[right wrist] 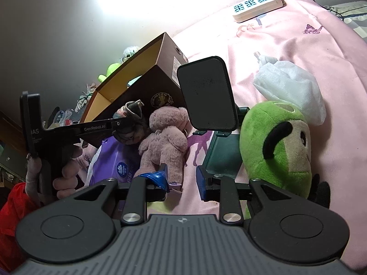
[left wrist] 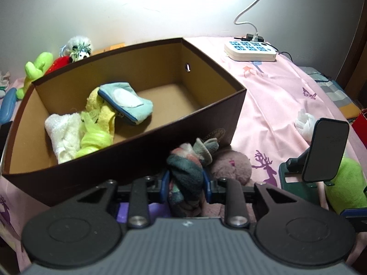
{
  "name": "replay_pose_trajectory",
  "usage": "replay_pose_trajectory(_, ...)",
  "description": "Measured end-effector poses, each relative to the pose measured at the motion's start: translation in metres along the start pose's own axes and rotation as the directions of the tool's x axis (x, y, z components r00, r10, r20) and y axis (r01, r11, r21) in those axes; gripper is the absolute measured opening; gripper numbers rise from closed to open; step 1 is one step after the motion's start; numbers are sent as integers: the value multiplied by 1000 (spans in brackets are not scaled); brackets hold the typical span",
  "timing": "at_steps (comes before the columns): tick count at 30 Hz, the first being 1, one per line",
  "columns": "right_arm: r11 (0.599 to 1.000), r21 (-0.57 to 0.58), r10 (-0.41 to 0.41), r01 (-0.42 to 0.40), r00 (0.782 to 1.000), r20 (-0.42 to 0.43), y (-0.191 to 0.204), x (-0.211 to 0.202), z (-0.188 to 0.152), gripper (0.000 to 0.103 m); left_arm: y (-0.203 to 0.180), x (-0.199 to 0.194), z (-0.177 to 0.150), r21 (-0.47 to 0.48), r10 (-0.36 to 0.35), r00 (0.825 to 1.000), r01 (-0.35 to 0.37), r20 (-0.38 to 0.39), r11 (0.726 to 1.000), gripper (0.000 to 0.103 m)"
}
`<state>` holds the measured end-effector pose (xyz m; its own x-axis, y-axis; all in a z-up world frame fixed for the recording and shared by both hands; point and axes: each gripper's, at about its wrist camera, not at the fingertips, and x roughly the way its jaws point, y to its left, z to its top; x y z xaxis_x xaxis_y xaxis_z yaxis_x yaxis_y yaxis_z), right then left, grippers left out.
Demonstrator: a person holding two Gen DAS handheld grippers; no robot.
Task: Organize soft objects
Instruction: 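Grasp the grey knit sock with the left gripper and release it in the box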
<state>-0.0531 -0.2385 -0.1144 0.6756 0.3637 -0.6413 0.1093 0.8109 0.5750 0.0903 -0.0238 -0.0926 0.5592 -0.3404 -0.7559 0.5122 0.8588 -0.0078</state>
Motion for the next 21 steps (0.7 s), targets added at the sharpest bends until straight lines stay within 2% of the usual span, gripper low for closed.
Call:
replay_pose_trajectory(4, 1000, -15, 12, -12, 1000, 4, 12, 6, 4, 9, -1, -29, 1, -2, -31, 998, 31, 50, 1000, 28)
replay_pose_trajectory(8, 999, -40, 27, -27, 1000, 9, 26, 11, 9, 9, 9, -58, 7, -16, -33, 992, 35, 120, 999, 28)
replay_pose_trajectory(12, 998, -61, 34, -33, 999, 13, 39, 16, 13, 9, 38, -81, 25, -70, 0, 978, 15, 208, 997, 28)
replay_pose_trajectory(15, 997, -74, 30, -29, 999, 16, 45, 20, 15, 9, 61, -82, 46, -112, 37, 969, -10, 244, 994, 28)
replay_pose_trajectory(17, 997, -79, 24, -23, 1000, 19, 49, 21, 16, 9, 74, -72, 60, -145, 41, 970, -6, 240, 989, 28)
replay_pose_trajectory(21, 997, -77, -2, 5, 999, 40, 52, 18, 17, 9, 91, -28, 75, -205, 21, 990, 9, 142, 979, 28)
